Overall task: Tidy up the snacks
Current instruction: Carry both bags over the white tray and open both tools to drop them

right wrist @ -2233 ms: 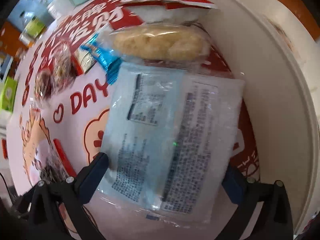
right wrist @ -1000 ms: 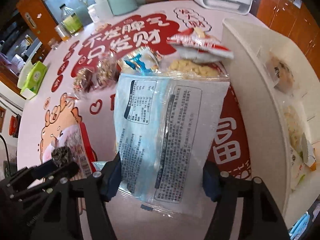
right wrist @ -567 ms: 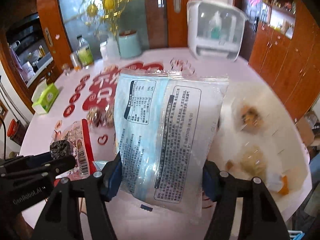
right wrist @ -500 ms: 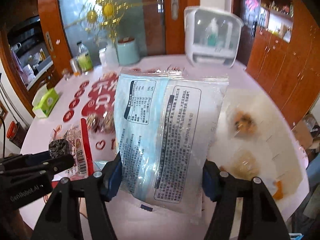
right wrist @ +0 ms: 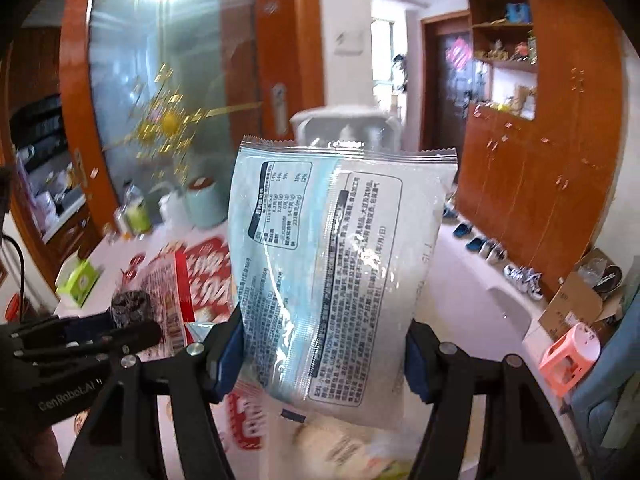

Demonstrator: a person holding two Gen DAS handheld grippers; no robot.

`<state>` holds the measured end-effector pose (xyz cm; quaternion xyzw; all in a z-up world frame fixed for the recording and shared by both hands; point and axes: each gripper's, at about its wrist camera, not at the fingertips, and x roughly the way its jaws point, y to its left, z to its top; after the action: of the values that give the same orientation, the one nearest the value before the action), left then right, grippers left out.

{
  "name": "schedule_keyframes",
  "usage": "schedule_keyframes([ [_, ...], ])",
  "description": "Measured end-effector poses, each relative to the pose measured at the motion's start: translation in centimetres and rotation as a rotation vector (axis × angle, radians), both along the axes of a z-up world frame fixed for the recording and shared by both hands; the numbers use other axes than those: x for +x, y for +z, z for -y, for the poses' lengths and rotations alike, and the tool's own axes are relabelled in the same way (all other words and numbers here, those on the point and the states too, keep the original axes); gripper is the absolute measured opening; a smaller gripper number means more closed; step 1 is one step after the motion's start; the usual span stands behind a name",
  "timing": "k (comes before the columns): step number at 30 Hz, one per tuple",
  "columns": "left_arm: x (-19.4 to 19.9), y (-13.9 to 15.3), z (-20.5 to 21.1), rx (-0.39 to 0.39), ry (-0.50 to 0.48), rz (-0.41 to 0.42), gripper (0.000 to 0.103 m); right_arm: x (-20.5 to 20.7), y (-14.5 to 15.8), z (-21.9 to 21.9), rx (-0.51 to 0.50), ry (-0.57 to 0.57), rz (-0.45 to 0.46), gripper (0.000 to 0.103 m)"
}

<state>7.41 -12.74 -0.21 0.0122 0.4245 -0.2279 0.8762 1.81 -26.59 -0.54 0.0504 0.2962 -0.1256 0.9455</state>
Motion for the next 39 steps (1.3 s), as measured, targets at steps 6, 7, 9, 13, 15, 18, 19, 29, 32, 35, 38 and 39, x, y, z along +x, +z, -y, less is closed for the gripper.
schedule_keyframes([
  [6, -0.1, 0.8, 5.6, -0.015, -0.018, 0.023, 0.043, -1.0, 1.9, 5.9, -0.042, -0.057, 0.058, 0.067],
  [7, -0.1, 0.8, 6.6, -0.014, -0.020, 0.026, 0.043, -1.0, 1.9, 6.8, -0.046, -0.064, 0.060, 0.067],
  [9, -0.1, 0.6, 7.9, -0.005, -0.022, 0.028, 0.043, -1.0, 1.7, 8.4, -0.051, -0.075, 0.055, 0.067],
  [13, -0.2, -0.5, 10.3, 0.012, -0.024, 0.001, 0.043, -1.1, 0.6, 10.3, -0.053, -0.070, 0.016, 0.067],
  [15, -0.2, -1.1, 11.0, 0.022, -0.021, -0.012, 0.043, -1.0, -0.3, 11.0, -0.048, -0.058, -0.015, 0.067],
  [18, -0.2, -1.8, 11.8, 0.037, -0.013, -0.028, 0.043, -0.6, -1.7, 11.4, -0.048, -0.036, -0.064, 0.068],
  [19, -0.1, -2.1, 12.0, 0.042, -0.007, -0.031, 0.043, -0.4, -2.1, 11.5, -0.049, -0.030, -0.074, 0.068],
  [29, 0.5, -4.2, 12.2, 0.086, 0.043, -0.086, 0.052, 0.8, -5.1, 12.0, -0.004, 0.049, -0.184, 0.070],
  [32, 0.7, -4.9, 12.0, 0.080, 0.069, -0.105, 0.095, 1.5, -6.5, 12.1, 0.032, 0.095, -0.250, 0.072],
  [35, 0.8, -5.3, 11.8, 0.092, 0.078, -0.123, 0.099, 1.8, -8.1, 11.7, 0.045, 0.133, -0.304, 0.077],
  [38, 1.2, -6.3, 11.8, 0.131, 0.083, -0.175, 0.099, 1.6, -9.0, 10.9, -0.004, 0.155, -0.315, 0.092],
  [39, 1.2, -6.5, 11.7, 0.136, 0.086, -0.186, 0.099, 1.4, -8.9, 10.5, -0.024, 0.165, -0.301, 0.096],
])
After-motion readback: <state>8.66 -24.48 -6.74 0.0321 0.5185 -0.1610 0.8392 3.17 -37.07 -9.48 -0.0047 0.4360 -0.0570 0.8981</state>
